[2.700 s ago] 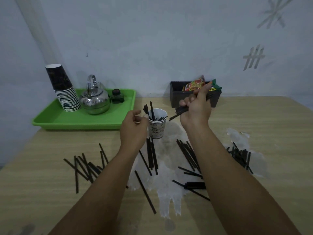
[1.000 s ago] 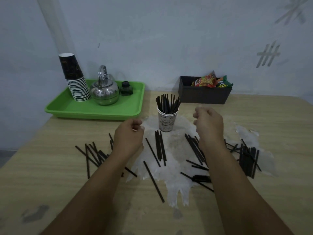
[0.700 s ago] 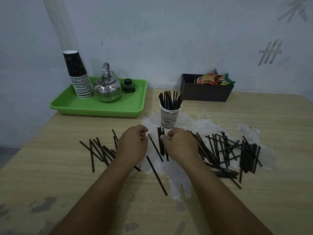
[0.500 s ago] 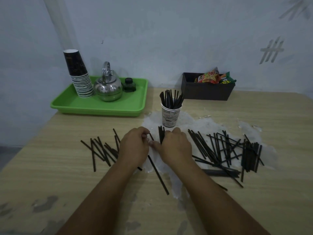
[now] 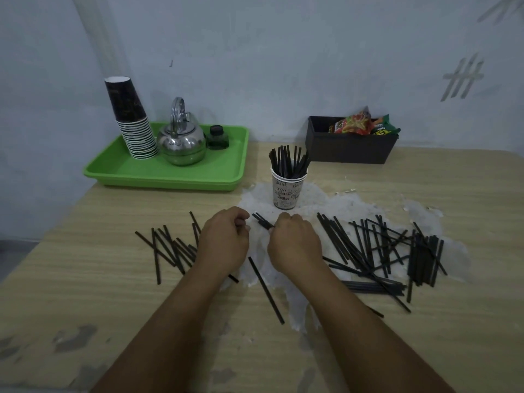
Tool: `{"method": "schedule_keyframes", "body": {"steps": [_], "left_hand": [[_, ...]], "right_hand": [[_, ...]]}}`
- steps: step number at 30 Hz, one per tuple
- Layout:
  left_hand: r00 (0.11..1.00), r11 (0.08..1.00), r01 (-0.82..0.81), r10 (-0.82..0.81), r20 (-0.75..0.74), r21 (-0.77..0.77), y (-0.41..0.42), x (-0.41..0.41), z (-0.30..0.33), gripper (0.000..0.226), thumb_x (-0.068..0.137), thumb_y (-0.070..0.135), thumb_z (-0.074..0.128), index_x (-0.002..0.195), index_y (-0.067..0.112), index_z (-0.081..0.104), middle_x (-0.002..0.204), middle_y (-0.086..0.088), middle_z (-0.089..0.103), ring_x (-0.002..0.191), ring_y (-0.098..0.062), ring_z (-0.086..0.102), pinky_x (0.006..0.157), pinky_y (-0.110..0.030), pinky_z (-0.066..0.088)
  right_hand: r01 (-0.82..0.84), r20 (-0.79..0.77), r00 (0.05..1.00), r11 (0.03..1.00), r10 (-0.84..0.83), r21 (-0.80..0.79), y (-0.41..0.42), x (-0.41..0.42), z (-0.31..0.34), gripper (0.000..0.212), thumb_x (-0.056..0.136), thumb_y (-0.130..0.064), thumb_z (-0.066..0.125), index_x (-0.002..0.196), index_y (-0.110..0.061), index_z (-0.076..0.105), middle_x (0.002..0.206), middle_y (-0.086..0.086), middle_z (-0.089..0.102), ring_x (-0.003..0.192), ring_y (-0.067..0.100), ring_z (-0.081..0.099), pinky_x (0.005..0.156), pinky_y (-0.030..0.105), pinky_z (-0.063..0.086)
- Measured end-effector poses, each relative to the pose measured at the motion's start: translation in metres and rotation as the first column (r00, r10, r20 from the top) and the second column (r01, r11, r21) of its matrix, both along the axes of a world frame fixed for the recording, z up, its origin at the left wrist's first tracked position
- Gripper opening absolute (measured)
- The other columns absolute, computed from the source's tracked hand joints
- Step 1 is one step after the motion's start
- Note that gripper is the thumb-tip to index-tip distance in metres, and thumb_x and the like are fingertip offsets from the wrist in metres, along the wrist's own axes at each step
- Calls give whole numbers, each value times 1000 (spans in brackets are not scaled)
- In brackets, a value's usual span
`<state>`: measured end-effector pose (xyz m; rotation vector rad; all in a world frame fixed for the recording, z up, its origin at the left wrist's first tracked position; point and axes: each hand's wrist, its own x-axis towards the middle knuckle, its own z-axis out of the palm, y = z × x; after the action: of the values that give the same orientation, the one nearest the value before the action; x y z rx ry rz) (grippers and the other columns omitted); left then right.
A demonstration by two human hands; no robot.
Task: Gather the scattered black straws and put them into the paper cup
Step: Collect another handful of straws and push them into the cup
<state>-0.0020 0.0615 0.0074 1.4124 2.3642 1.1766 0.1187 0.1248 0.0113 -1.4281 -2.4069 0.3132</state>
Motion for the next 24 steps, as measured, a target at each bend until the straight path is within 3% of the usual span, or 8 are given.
{"method": "schedule_keyframes", "body": {"steps": [9, 15, 18, 20, 24], "left_hand": [[998, 998, 55, -55, 19, -16, -1, -1, 5, 23, 87, 17, 67, 110, 20, 67, 91, 7, 62, 76, -6, 57, 69, -17, 39], [995, 995, 95, -95, 22, -24, -4, -3, 11, 22, 87, 19, 67, 109, 23, 66, 90, 11, 62, 75, 0, 57, 67, -15, 40], [980, 976, 199, -200, 1, -83, -11, -7, 16, 20, 88, 19, 66, 107, 25, 68, 90, 15, 62, 80, 2, 58, 73, -19, 45], [948, 940, 316, -320, -10, -129, -17, -7, 17, 21, 89, 15, 64, 106, 26, 70, 96, 11, 65, 86, -1, 60, 79, -24, 50], [877, 862, 473, -480, 5, -182, -29, -7, 18, 23, 87, 12, 67, 104, 26, 74, 100, 10, 68, 93, -3, 61, 85, -23, 50]], "right_hand": [[-18, -39, 999, 999, 20, 49, 4, 9, 1, 20, 99, -22, 45, 113, -9, 50, 109, 11, 62, 100, 32, 55, 75, 38, 35], [-170, -241, 954, 984, 176, 46, 6, 15, 3, 21, 100, -12, 44, 120, -6, 52, 107, 12, 55, 94, 28, 53, 71, 31, 33], [-231, -481, 854, 973, 197, -13, 5, 20, 9, 12, 102, -16, 42, 109, -11, 51, 94, 3, 54, 81, 18, 51, 64, 30, 33], [-282, -637, 753, 955, 165, -86, 2, 22, 13, 12, 103, -17, 40, 107, -15, 51, 94, -2, 60, 77, 11, 54, 64, 30, 44], [-313, -799, 595, 941, 90, -128, 0, 25, 13, 10, 103, -17, 40, 105, -18, 50, 92, -14, 61, 73, -4, 51, 71, 15, 46]]}}
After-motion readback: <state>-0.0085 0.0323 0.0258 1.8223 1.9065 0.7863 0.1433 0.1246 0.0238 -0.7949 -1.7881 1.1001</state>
